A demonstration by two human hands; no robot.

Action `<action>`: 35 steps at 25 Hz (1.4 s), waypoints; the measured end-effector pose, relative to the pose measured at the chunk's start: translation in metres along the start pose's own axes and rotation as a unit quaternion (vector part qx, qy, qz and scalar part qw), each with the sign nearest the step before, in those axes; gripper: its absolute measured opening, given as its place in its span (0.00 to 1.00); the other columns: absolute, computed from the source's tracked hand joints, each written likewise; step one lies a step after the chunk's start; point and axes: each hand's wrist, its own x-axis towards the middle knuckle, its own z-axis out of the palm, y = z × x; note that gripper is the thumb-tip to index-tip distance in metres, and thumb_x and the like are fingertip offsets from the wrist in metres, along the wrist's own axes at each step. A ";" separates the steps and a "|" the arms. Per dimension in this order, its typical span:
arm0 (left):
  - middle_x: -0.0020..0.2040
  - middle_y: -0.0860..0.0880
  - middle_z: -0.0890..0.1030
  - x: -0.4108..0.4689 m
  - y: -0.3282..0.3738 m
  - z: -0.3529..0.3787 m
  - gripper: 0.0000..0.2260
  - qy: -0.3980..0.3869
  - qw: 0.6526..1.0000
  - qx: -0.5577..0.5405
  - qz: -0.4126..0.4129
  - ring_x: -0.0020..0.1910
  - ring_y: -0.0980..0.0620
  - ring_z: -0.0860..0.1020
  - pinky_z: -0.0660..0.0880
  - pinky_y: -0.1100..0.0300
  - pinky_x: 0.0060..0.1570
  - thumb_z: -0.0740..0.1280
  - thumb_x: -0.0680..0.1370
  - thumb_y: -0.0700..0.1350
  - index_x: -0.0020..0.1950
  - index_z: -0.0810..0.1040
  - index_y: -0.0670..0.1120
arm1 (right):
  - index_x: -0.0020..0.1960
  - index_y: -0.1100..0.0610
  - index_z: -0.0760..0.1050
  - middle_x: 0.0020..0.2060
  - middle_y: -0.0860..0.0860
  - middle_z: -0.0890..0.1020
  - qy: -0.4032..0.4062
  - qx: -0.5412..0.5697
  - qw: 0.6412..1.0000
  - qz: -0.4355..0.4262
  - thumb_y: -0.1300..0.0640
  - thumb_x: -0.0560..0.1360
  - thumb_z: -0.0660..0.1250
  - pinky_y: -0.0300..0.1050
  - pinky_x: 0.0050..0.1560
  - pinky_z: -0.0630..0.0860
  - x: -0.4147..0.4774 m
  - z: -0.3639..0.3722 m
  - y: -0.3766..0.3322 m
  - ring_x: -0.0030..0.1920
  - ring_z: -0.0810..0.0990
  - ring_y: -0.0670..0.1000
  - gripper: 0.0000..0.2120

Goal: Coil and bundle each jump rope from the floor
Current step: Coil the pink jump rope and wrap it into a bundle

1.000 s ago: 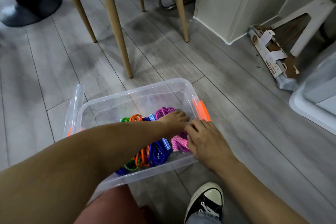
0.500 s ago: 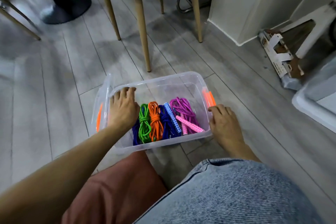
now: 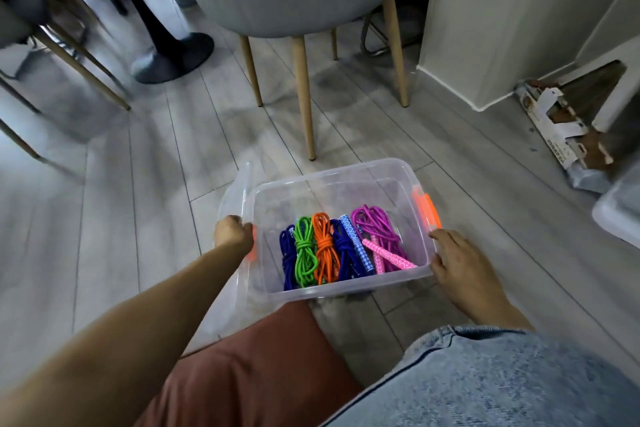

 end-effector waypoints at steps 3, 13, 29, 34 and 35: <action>0.55 0.40 0.77 -0.003 0.001 -0.002 0.03 0.032 0.996 -0.079 0.030 0.50 0.40 0.77 0.74 0.51 0.53 0.66 0.79 0.43 0.49 0.76 0.43 | 0.62 0.60 0.76 0.56 0.57 0.81 0.011 0.004 1.000 0.006 0.65 0.73 0.70 0.52 0.51 0.78 0.001 -0.002 -0.005 0.49 0.81 0.59 0.18; 0.56 0.48 0.77 -0.079 -0.005 0.044 0.19 0.053 0.859 0.129 0.492 0.49 0.43 0.75 0.74 0.49 0.50 0.72 0.74 0.38 0.63 0.76 0.49 | 0.64 0.56 0.74 0.56 0.52 0.81 0.022 0.111 0.991 0.075 0.63 0.76 0.69 0.46 0.50 0.76 -0.010 -0.012 -0.018 0.51 0.80 0.54 0.17; 0.60 0.51 0.75 -0.128 -0.009 0.062 0.16 -0.023 0.857 0.134 0.497 0.53 0.47 0.75 0.74 0.50 0.53 0.58 0.81 0.54 0.66 0.77 0.56 | 0.65 0.50 0.73 0.53 0.52 0.79 0.009 0.081 0.984 0.161 0.50 0.78 0.68 0.41 0.43 0.70 -0.007 -0.015 -0.017 0.47 0.80 0.53 0.16; 0.67 0.41 0.75 -0.097 -0.061 0.027 0.20 0.068 0.954 0.142 0.254 0.61 0.36 0.75 0.71 0.41 0.59 0.61 0.80 0.50 0.72 0.71 0.49 | 0.73 0.51 0.69 0.50 0.56 0.82 -0.014 0.139 0.978 0.152 0.55 0.80 0.65 0.44 0.44 0.74 -0.002 -0.016 -0.022 0.47 0.81 0.54 0.21; 0.68 0.39 0.73 -0.095 -0.070 0.022 0.22 0.046 0.969 0.123 0.208 0.62 0.35 0.74 0.71 0.41 0.61 0.61 0.82 0.48 0.76 0.67 0.47 | 0.76 0.50 0.66 0.47 0.56 0.81 -0.038 0.148 0.978 0.145 0.56 0.81 0.63 0.46 0.43 0.76 0.003 -0.016 -0.021 0.44 0.80 0.54 0.24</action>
